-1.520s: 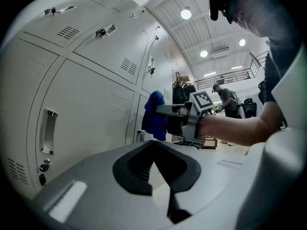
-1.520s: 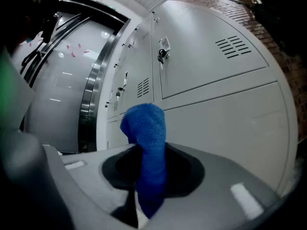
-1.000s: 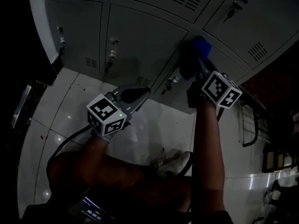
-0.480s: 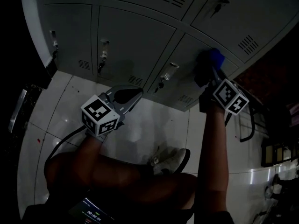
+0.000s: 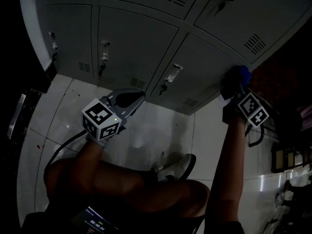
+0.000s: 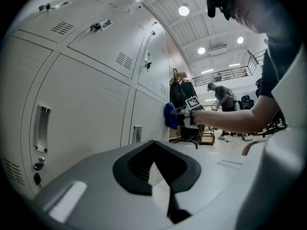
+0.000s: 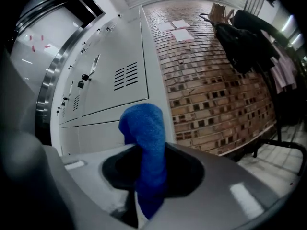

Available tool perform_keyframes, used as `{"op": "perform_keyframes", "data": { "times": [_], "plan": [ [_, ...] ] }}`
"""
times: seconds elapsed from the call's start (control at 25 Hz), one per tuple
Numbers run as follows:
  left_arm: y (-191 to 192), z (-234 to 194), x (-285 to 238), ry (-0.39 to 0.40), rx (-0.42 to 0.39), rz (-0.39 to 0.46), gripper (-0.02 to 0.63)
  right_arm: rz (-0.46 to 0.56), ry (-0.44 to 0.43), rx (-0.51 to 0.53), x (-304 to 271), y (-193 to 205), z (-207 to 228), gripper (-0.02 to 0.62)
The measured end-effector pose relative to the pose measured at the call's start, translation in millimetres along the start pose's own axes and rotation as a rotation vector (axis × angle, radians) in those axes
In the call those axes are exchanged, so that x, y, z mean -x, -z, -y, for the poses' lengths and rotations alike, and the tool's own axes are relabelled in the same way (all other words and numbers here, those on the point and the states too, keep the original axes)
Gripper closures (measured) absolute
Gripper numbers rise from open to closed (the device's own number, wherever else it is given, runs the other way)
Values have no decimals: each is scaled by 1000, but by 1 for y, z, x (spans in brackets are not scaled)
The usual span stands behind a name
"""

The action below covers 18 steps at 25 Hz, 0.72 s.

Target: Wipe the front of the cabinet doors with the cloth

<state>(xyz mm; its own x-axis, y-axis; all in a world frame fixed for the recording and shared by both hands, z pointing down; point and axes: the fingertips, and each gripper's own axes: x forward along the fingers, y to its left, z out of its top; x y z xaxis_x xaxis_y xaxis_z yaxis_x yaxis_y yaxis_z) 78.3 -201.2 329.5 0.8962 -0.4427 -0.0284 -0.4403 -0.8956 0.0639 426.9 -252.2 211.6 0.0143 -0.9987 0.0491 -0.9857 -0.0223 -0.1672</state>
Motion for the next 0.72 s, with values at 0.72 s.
{"op": "perform_keyframes", "data": {
  "times": [0.72],
  "plan": [
    [-9,-3,2,-6,27,28,603,-93,-313,43,-24,67,-178,494]
  ]
}}
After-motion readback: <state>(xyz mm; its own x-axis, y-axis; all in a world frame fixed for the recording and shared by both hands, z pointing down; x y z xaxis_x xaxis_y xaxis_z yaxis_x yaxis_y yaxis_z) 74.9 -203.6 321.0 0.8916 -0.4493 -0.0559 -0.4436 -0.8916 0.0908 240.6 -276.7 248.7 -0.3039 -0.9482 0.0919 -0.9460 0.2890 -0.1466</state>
